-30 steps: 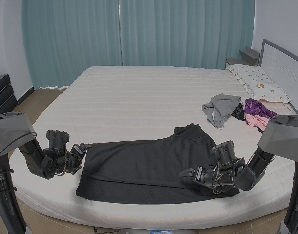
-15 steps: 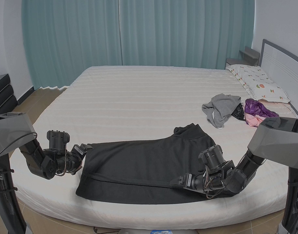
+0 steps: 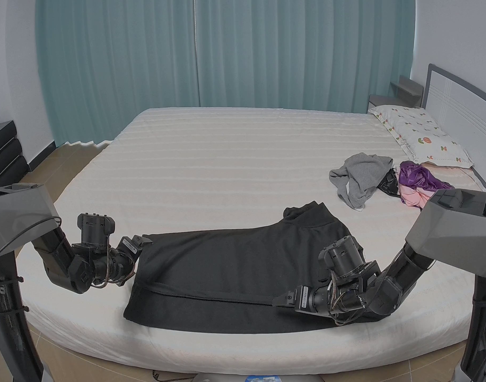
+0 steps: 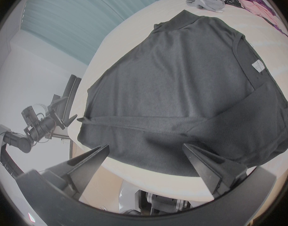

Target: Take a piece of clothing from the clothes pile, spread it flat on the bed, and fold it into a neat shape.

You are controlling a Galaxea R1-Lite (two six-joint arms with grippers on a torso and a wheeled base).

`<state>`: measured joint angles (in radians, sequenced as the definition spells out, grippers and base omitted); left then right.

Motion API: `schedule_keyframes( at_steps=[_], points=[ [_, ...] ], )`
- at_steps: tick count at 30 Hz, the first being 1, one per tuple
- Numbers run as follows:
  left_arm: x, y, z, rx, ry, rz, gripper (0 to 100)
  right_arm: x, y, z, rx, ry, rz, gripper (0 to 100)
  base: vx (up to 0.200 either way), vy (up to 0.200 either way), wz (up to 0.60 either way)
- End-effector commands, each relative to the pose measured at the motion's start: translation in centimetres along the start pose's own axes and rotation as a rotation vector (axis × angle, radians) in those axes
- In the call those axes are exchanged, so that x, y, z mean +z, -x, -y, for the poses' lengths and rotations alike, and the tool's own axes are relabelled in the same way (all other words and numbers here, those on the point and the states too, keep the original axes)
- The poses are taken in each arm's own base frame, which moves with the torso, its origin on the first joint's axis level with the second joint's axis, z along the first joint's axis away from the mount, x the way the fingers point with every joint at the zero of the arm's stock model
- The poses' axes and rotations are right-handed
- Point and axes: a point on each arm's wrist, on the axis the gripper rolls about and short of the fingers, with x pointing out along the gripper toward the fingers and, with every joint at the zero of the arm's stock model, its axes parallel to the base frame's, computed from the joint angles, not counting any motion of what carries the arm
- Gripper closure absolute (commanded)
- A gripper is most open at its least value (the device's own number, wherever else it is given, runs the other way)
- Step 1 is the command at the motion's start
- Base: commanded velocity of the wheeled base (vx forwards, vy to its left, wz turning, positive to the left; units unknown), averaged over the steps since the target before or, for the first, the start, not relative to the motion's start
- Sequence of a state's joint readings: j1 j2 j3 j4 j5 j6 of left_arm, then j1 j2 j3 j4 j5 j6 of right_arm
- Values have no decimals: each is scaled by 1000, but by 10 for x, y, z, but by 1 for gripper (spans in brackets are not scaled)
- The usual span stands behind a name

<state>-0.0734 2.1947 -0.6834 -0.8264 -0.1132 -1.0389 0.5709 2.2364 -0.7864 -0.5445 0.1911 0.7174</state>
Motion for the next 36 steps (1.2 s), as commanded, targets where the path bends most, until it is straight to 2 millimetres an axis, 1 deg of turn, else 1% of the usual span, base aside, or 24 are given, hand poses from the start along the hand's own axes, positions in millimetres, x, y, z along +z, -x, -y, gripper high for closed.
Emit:
schedule_keyframes(
  at_steps=[1,9,10,11,12,14,22,24,30,33,36],
  points=[
    [0,-1,0,0,0,-1,0,-6,-1,0,-12,11,-23,0,0,0,0],
    [0,-1,0,0,1,-1,0,-9,-4,2,-45,52,-34,0,0,0,0],
    [0,-1,0,0,1,-1,0,-11,-12,2,-80,79,-21,0,0,0,0],
    [0,-1,0,0,1,-1,0,-11,-12,2,-80,79,-21,0,0,0,0],
    [0,-1,0,0,1,-1,0,-7,-18,2,-98,88,6,0,0,0,0],
    [0,-1,0,0,1,-1,0,-1,-23,0,-98,86,26,0,0,0,0],
    [0,-1,0,0,1,-1,0,32,-28,-2,-85,59,126,0,0,0,0],
    [0,-1,0,0,0,-1,0,36,-30,-2,-85,56,138,0,0,0,0],
    [0,0,-1,3,0,-2,0,39,-33,-3,-79,57,147,0,0,0,0],
    [-1,0,0,1,-2,-4,0,44,-29,-3,-69,39,163,0,0,0,0],
    [-4,3,-2,9,-39,-14,0,54,-8,-4,-44,9,203,0,0,0,0]
  ],
)
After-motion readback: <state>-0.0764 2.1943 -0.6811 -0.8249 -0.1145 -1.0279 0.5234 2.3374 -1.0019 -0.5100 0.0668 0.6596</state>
